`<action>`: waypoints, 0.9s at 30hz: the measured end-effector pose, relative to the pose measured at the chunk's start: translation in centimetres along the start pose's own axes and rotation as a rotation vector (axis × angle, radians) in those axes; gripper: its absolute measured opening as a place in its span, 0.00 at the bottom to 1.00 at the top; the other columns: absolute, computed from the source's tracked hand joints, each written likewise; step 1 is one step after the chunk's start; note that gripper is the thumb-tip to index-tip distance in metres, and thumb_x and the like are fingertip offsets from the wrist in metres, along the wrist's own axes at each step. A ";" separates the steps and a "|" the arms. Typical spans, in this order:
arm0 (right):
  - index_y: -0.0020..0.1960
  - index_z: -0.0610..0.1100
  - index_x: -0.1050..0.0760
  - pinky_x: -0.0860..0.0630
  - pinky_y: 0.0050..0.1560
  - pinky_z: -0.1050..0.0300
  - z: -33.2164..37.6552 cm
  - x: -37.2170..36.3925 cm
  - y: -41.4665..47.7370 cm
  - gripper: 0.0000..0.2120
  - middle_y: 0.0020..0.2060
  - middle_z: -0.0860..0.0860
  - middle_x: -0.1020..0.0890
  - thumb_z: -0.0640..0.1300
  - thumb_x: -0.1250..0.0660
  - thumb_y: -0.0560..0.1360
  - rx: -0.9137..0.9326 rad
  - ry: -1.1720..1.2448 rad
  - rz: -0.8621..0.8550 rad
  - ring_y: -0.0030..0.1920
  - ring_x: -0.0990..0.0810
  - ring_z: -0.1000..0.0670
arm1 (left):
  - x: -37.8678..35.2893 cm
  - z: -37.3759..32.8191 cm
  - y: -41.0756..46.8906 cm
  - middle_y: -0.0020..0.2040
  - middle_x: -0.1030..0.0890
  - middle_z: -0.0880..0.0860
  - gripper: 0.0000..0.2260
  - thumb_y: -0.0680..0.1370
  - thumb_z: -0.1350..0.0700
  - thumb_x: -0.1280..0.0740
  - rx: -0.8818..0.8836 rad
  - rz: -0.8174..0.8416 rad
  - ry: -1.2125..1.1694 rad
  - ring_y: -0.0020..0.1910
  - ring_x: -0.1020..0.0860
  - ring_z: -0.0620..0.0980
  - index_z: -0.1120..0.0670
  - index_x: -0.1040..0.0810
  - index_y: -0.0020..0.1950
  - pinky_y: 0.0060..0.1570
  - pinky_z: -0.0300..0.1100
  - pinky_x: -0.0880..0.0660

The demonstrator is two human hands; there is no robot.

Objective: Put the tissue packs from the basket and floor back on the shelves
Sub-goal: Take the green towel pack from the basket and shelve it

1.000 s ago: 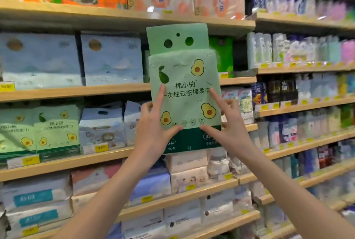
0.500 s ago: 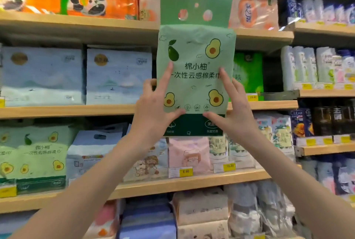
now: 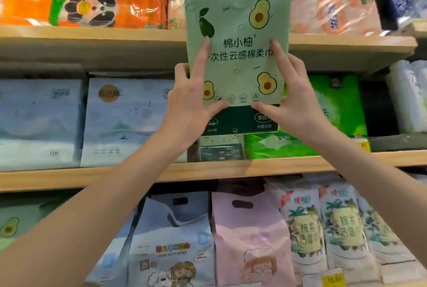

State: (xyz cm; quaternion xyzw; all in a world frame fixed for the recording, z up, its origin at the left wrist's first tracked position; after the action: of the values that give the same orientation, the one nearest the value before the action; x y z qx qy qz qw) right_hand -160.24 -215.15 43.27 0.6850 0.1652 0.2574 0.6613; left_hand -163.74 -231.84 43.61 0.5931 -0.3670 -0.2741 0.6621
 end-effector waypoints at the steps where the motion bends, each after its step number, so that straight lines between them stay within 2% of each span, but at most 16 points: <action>1: 0.74 0.53 0.53 0.40 0.69 0.59 -0.6 -0.3 0.4 0.47 0.68 0.45 0.39 0.39 0.26 0.66 0.012 0.005 -0.010 0.68 0.38 0.50 | -0.6 0.4 0.4 0.55 0.36 0.53 0.46 0.69 0.55 0.26 -0.003 -0.006 0.001 0.48 0.33 0.47 0.45 0.54 0.76 0.52 0.39 0.35; 5: 0.74 0.52 0.53 0.44 0.61 0.79 -2.8 -1.9 1.1 0.48 0.68 0.45 0.39 0.38 0.26 0.66 0.045 0.039 -0.021 0.64 0.39 0.57 | -2.5 1.8 1.4 0.54 0.37 0.52 0.46 0.68 0.55 0.25 -0.006 -0.021 0.017 0.48 0.34 0.46 0.44 0.54 0.76 0.52 0.38 0.37; 6: 0.74 0.53 0.53 0.46 0.59 0.82 -3.4 -2.3 1.1 0.48 0.69 0.45 0.40 0.38 0.26 0.65 0.045 0.046 -0.015 0.64 0.40 0.58 | -3.0 2.1 1.4 0.55 0.36 0.53 0.47 0.68 0.56 0.25 -0.009 -0.019 0.023 0.48 0.34 0.46 0.45 0.54 0.76 0.53 0.39 0.36; 9: 0.74 0.53 0.54 0.45 0.60 0.80 -5.1 -3.7 1.0 0.50 0.70 0.46 0.40 0.38 0.26 0.65 0.036 0.056 0.007 0.65 0.40 0.59 | -4.6 3.1 1.4 0.58 0.33 0.56 0.47 0.68 0.56 0.24 -0.010 -0.008 0.048 0.48 0.33 0.47 0.45 0.53 0.76 0.54 0.38 0.35; 11: 0.74 0.53 0.54 0.47 0.56 0.85 -6.1 -4.5 0.9 0.50 0.70 0.45 0.40 0.37 0.25 0.65 0.032 0.064 0.014 0.65 0.40 0.58 | -5.6 3.9 1.2 0.57 0.34 0.55 0.47 0.67 0.56 0.24 -0.004 0.008 0.057 0.49 0.33 0.47 0.45 0.53 0.76 0.53 0.34 0.37; 14: 0.74 0.53 0.54 0.46 0.58 0.82 -7.2 -5.8 0.6 0.50 0.70 0.45 0.39 0.37 0.25 0.64 0.015 0.063 0.033 0.67 0.39 0.56 | -6.9 5.1 1.0 0.54 0.37 0.52 0.48 0.67 0.55 0.24 0.023 0.036 0.066 0.49 0.34 0.46 0.45 0.54 0.76 0.52 0.32 0.39; 17: 0.75 0.53 0.55 0.46 0.55 0.85 -8.0 -7.0 0.5 0.51 0.70 0.45 0.39 0.37 0.25 0.64 0.006 0.067 0.056 0.65 0.40 0.57 | -7.7 6.1 0.7 0.53 0.37 0.52 0.48 0.67 0.54 0.24 0.049 0.051 0.080 0.49 0.33 0.47 0.45 0.54 0.76 0.52 0.35 0.37; 20: 0.74 0.53 0.57 0.43 0.56 0.81 -8.7 -8.1 0.3 0.52 0.70 0.45 0.39 0.37 0.25 0.64 -0.019 0.076 0.104 0.65 0.38 0.55 | -8.2 7.1 0.3 0.53 0.37 0.53 0.49 0.66 0.53 0.23 0.085 0.092 0.098 0.48 0.34 0.47 0.44 0.54 0.76 0.52 0.37 0.37; 23: 0.75 0.52 0.57 0.42 0.49 0.86 -9.4 -9.3 -0.2 0.53 0.67 0.46 0.37 0.37 0.25 0.64 -0.057 0.094 0.174 0.61 0.38 0.57 | -8.7 8.3 -0.3 0.52 0.36 0.53 0.50 0.65 0.51 0.23 0.127 0.166 0.125 0.49 0.34 0.48 0.42 0.55 0.75 0.52 0.37 0.37; 27: 0.75 0.52 0.57 0.41 0.57 0.73 -10.0 -10.5 -0.5 0.53 0.67 0.46 0.36 0.39 0.25 0.64 -0.114 0.080 0.255 0.61 0.38 0.57 | -9.3 9.6 -0.4 0.53 0.35 0.53 0.50 0.64 0.49 0.23 0.175 0.242 0.127 0.50 0.35 0.49 0.41 0.54 0.75 0.53 0.40 0.37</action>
State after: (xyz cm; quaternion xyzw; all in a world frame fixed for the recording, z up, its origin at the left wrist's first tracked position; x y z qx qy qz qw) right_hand -174.39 -212.84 41.29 0.6508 0.0880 0.3755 0.6540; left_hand -176.91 -230.09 42.00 0.6160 -0.4157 -0.1214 0.6580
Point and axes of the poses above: each hand's wrist, its own y-axis towards the middle knuckle, its own x-axis out of the back of the hand, z = x × y, the point moved 7 cm from there along y, towards the middle knuckle
